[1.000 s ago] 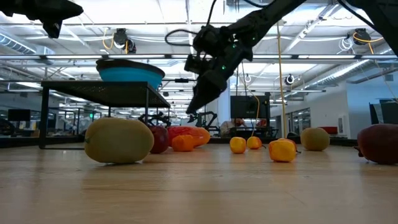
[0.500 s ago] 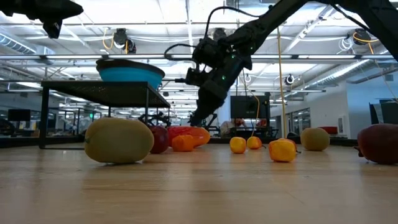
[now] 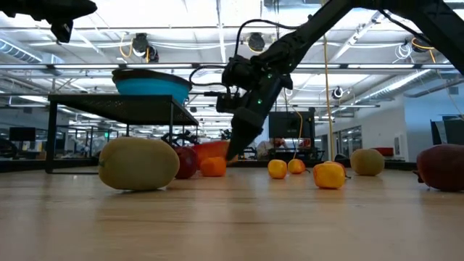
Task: Pick & Place Fruit
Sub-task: Put the mango into the blue strainer bowl on the shelf
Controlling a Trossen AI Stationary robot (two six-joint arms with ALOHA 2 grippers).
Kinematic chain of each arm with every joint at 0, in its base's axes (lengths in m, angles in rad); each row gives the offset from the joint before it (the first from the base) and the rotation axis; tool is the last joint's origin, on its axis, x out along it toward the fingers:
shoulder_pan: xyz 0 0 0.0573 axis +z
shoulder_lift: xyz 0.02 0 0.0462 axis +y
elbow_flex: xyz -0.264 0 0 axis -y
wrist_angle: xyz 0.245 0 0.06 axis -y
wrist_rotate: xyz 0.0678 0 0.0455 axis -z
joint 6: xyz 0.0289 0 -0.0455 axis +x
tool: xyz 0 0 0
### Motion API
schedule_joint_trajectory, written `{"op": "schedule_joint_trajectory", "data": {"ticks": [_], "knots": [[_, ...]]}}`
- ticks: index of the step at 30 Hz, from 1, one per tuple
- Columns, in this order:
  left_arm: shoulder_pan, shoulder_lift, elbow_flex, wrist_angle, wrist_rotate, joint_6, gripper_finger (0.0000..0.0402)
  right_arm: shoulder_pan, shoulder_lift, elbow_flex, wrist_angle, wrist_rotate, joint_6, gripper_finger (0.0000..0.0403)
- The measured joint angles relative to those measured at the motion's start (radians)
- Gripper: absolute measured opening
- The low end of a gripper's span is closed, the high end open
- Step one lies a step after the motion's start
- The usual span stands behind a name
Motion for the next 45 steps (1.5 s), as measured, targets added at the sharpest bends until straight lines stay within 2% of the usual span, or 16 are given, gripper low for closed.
{"op": "schedule_joint_trajectory", "data": {"ticks": [4,24,28,38,40,45], "knots": [[0.000,0.000,0.000,-0.001,0.008,-0.007,0.0024,0.014,-0.001,0.001,-0.002,0.047,-0.007,0.0334],[0.000,0.000,0.000,0.000,0.008,-0.009,0.0024,0.035,-0.006,0.001,0.094,0.018,0.167,0.0330],[0.000,0.000,0.000,0.001,0.008,-0.015,0.0024,0.042,-0.005,0.001,0.101,0.018,0.179,0.0307],[0.000,0.000,0.000,0.002,0.007,-0.057,0.0024,0.052,0.049,0.005,0.111,0.019,0.299,0.0214],[0.000,0.000,0.000,0.003,0.007,-0.068,0.0024,0.055,0.049,0.005,0.111,0.026,0.302,0.0205],[0.000,0.000,0.000,0.032,0.007,-0.069,0.0024,0.064,0.012,0.001,0.061,0.120,0.284,0.0202]]}}
